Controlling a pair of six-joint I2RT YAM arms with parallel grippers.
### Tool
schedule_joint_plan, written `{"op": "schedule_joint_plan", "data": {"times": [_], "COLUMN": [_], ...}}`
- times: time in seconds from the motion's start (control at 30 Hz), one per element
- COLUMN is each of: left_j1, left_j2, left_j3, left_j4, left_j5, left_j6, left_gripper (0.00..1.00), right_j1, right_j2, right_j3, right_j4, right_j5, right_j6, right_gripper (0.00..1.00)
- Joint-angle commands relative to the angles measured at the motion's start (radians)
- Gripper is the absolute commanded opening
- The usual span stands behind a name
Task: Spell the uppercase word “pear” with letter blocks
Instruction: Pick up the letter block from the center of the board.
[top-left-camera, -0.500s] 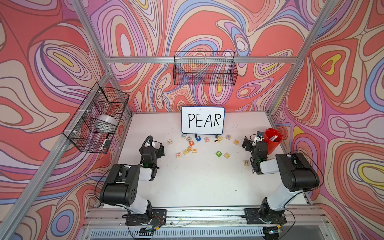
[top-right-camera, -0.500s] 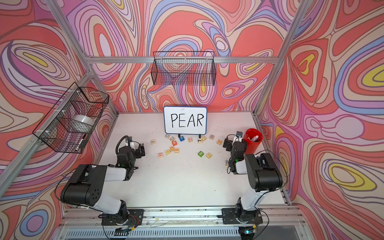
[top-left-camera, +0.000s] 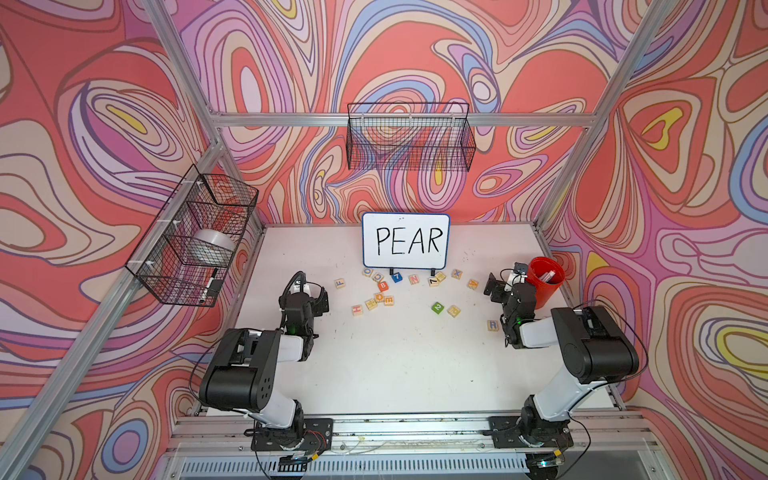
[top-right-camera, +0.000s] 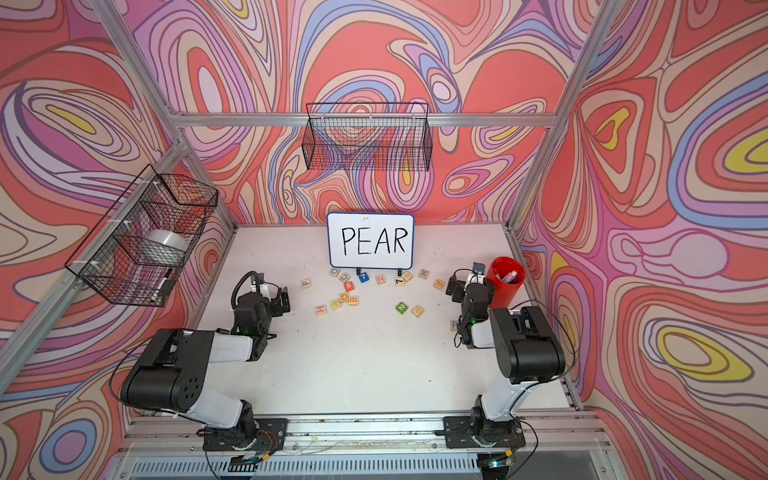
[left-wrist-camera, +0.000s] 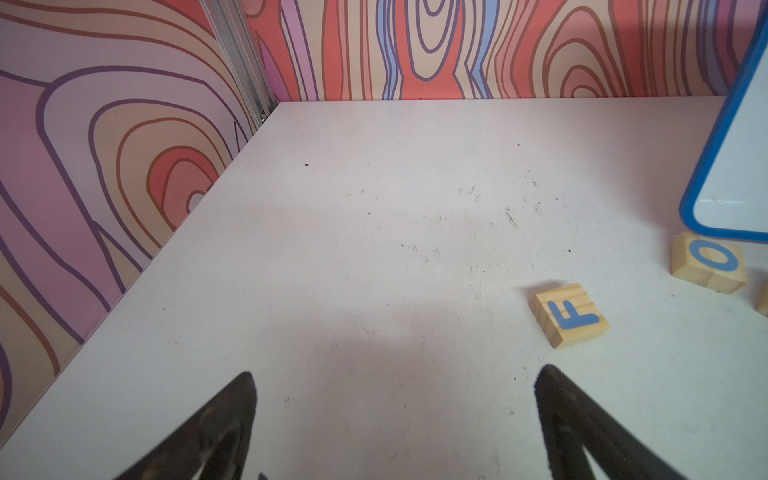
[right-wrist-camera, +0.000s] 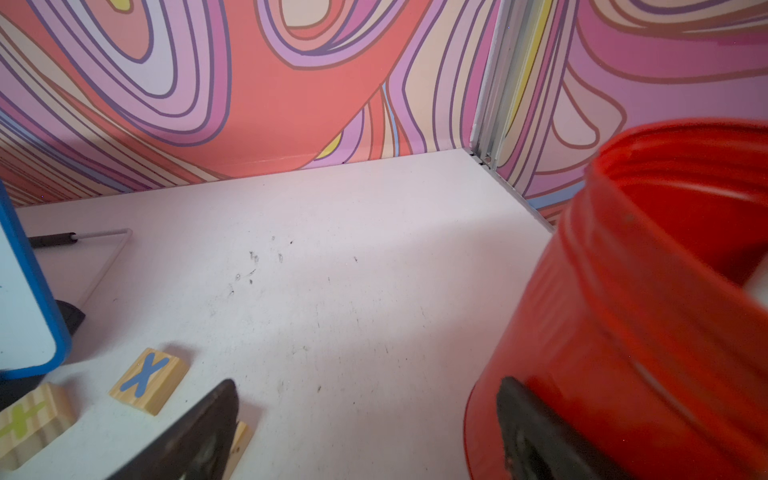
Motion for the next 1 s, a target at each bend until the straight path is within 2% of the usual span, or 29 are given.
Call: {"op": "schedule_joint_plan", "data": {"times": [0.0, 0.43, 0.57, 0.63, 0.77, 0.8, 0.87, 0.97], "left_j1": [0.010, 0.010, 0.010, 0.008, -0.035, -0.051, -0.072, -0.116], "left_j2": [0.002, 0.001, -0.027, -0.092, -0.279, -0.332, -0.413, -0.485], "left_j3": [0.009, 0.012, 0.010, 0.016, 0.032, 0.051, 0.098, 0.206], "left_j4": [0.014, 0.004, -0.012, -0.077, -0.263, -0.342, -0.499, -0.738], "left_j5": [0.008, 0.040, 0.055, 0.067, 0.036, 0.027, 0.076, 0.108], "left_j6": [0.001, 0.016, 0.022, 0.026, 0.037, 0.003, -0.088, -0.267], "left_gripper": [1.00, 1.00, 1.00, 1.00, 1.00, 1.00, 1.00, 1.00], "right_j1": [-0.003, -0.003, -0.002, -0.002, -0.001, 0.002, 0.014, 0.076], "right_j2": [0.007, 0.001, -0.099, -0.168, -0.342, -0.380, -0.439, -0.501], "right_j3": [-0.006, -0.006, 0.073, 0.106, 0.144, 0.158, 0.178, 0.196], "right_j4": [0.010, 0.008, -0.221, -0.328, -0.519, -0.572, -0.658, -0.747], "right_j5": [0.001, -0.011, -0.061, -0.092, -0.165, -0.185, -0.244, -0.306], "right_j6": [0.000, -0.004, -0.027, -0.034, 0.056, 0.093, 0.152, 0.215], "right_gripper": [0.98, 0.98, 0.98, 0.98, 0.98, 0.98, 0.98, 0.98]}}
